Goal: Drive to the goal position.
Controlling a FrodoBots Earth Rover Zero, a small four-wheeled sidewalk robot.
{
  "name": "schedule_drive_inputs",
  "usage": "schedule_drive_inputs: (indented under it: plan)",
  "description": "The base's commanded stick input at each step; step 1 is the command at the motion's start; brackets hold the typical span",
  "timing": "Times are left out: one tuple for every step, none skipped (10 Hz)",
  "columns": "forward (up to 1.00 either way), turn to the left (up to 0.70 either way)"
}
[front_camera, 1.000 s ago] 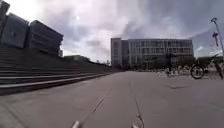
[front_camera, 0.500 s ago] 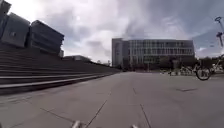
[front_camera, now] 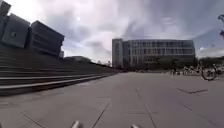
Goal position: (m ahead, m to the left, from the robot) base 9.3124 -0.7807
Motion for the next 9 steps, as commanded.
schedule_drive_inputs:
  plan:
    - [0.70, 0.00]
    - [0.70, 0.00]
    - [0.70, 0.00]
    - [0.70, 0.00]
    - [0.70, 0.00]
    - [0.70, 0.00]
    - [0.70, 0.00]
    - [0.70, -0.02]
    - [0.70, -0.21]
